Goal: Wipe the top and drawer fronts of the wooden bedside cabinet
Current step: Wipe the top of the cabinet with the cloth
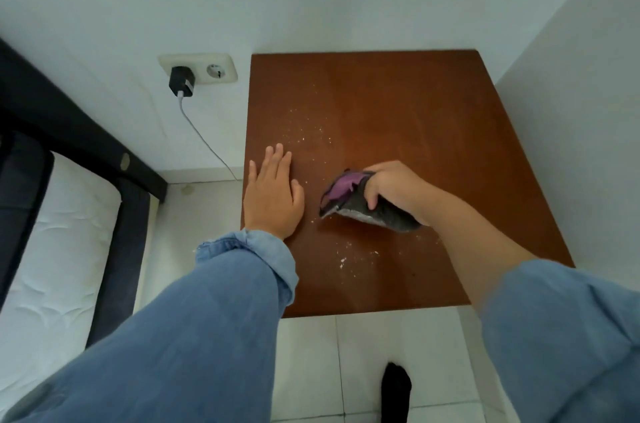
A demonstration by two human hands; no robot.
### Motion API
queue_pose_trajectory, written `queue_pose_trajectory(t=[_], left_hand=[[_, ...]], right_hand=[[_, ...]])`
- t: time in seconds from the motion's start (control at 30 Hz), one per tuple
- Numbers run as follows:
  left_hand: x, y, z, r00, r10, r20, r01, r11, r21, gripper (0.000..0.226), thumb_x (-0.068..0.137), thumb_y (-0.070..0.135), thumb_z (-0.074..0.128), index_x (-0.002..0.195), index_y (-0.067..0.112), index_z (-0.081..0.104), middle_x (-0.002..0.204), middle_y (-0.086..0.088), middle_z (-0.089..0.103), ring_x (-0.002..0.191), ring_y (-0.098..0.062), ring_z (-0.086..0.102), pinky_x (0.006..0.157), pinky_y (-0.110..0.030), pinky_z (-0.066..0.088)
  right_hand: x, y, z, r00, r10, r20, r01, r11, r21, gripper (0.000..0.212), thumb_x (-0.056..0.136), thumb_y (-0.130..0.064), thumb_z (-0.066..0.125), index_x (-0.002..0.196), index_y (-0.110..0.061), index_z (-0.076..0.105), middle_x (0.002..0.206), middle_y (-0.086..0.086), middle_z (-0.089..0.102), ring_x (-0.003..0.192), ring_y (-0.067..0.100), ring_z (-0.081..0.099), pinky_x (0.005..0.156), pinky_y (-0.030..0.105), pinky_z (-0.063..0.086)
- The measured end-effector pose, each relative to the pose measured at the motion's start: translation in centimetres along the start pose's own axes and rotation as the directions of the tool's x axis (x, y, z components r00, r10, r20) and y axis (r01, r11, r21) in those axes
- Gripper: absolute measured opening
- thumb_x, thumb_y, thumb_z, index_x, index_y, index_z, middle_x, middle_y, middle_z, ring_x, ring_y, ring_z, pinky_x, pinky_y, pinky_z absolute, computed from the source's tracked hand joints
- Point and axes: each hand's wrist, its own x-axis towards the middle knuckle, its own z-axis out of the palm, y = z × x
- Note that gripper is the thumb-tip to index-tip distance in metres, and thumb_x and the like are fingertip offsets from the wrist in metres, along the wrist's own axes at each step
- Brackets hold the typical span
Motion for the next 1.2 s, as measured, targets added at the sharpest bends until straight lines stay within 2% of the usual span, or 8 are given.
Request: queue_pose_trajectory(t=[0.1, 0.3, 0.43, 0.53, 0.63, 0.73, 0.87, 1.2], left_hand=[[0.2, -1.0, 0.3, 1.000, 0.023, -0.022, -0.023, 1.000, -0.008, 0.059, 0.091, 0.030, 0.029, 0.146, 0.012, 0.035, 0.157, -0.005, 0.027, 0.148, -0.019, 0.016, 0.121, -0.041, 0.006], [0.5, -1.3, 0.7, 0.998, -0.013, -0.059, 0.009, 0.997, -0.071, 0.055, 0.091, 0.030, 0.036, 0.144, 0.015, 0.040, 0.155, -0.001, 0.033, 0.146, -0.015, 0.022, 0.121, -0.037, 0.008], [0.6, -1.3, 0.7, 0.999, -0.028, -0.025, 0.026, 0.996, -0.081, 0.060, 0.087, 0.032, 0.034, 0.145, 0.017, 0.037, 0.156, 0.002, 0.030, 0.147, -0.013, 0.018, 0.122, -0.036, 0.007], [0.7, -1.1, 0.6, 0.999, -0.038, -0.006, 0.037, 0.995, -0.089, 0.061, 0.086, 0.033, 0.034, 0.146, 0.019, 0.036, 0.157, 0.003, 0.028, 0.147, -0.010, 0.016, 0.122, -0.035, 0.006], [0.8, -1.2, 0.5, 0.998, -0.057, 0.014, 0.058, 0.995, -0.085, 0.061, 0.086, 0.033, 0.035, 0.146, 0.020, 0.034, 0.157, 0.005, 0.025, 0.146, -0.007, 0.011, 0.121, -0.033, 0.003], [0.8, -1.1, 0.4, 0.998, -0.061, 0.025, 0.063, 0.995, -0.083, 0.062, 0.086, 0.034, 0.034, 0.146, 0.021, 0.034, 0.157, 0.005, 0.026, 0.146, -0.008, 0.013, 0.121, -0.034, 0.005], [1.0, -1.2, 0.4, 0.998, -0.054, 0.016, 0.055, 0.994, -0.090, 0.062, 0.085, 0.033, 0.034, 0.145, 0.020, 0.036, 0.156, 0.004, 0.028, 0.146, -0.010, 0.016, 0.121, -0.035, 0.006], [1.1, -1.5, 0.7, 0.998, -0.028, -0.055, 0.022, 0.994, -0.104, 0.064, 0.080, 0.027, 0.032, 0.142, 0.014, 0.043, 0.154, -0.002, 0.034, 0.145, -0.015, 0.023, 0.121, -0.038, 0.011]], right_hand=[[2.4, -3.0, -1.3, 0.991, -0.086, -0.107, 0.102, 0.983, 0.154, 0.038, 0.069, 0.006, 0.055, 0.098, -0.016, 0.066, 0.079, 0.001, 0.061, 0.072, 0.019, 0.055, 0.061, 0.025, 0.045], [10.9, -8.9, -3.1, 0.899, -0.292, -0.327, 0.361, 0.916, 0.174, 0.048, 0.077, 0.006, 0.054, 0.118, -0.020, 0.060, 0.091, -0.002, 0.061, 0.074, 0.008, 0.055, 0.059, 0.017, 0.050], [18.7, -11.7, -4.6, 0.835, -0.383, -0.395, 0.432, 0.901, 0.039, 0.042, 0.071, -0.010, 0.064, 0.112, -0.021, 0.063, 0.109, 0.001, 0.067, 0.101, 0.021, 0.062, 0.092, 0.036, 0.052], [21.8, -13.0, -5.3, 0.781, -0.451, -0.432, 0.418, 0.892, -0.174, 0.031, 0.082, -0.016, 0.062, 0.113, -0.020, 0.063, 0.110, 0.002, 0.066, 0.103, 0.021, 0.059, 0.083, 0.023, 0.045], [24.0, -13.7, -5.6, 0.689, -0.519, -0.506, 0.410, 0.855, -0.317, 0.028, 0.083, -0.026, 0.057, 0.110, -0.021, 0.066, 0.113, 0.008, 0.067, 0.107, 0.028, 0.059, 0.084, 0.027, 0.045], [25.2, -13.4, -4.8, 0.735, -0.519, -0.437, 0.377, 0.848, -0.374, 0.031, 0.083, -0.024, 0.051, 0.110, -0.019, 0.066, 0.116, 0.013, 0.066, 0.108, 0.032, 0.059, 0.085, 0.029, 0.045], [24.6, -14.3, -4.6, 0.807, -0.492, -0.326, 0.317, 0.827, -0.465, 0.054, 0.068, -0.043, 0.037, 0.109, -0.018, 0.062, 0.116, 0.018, 0.062, 0.109, 0.038, 0.056, 0.088, 0.037, 0.046], [17.9, -7.1, -0.5, 0.837, -0.468, -0.284, 0.347, 0.855, -0.386, 0.042, 0.073, -0.042, 0.049, 0.113, -0.034, 0.060, 0.108, 0.001, 0.070, 0.106, 0.032, 0.058, 0.092, 0.043, 0.048]])
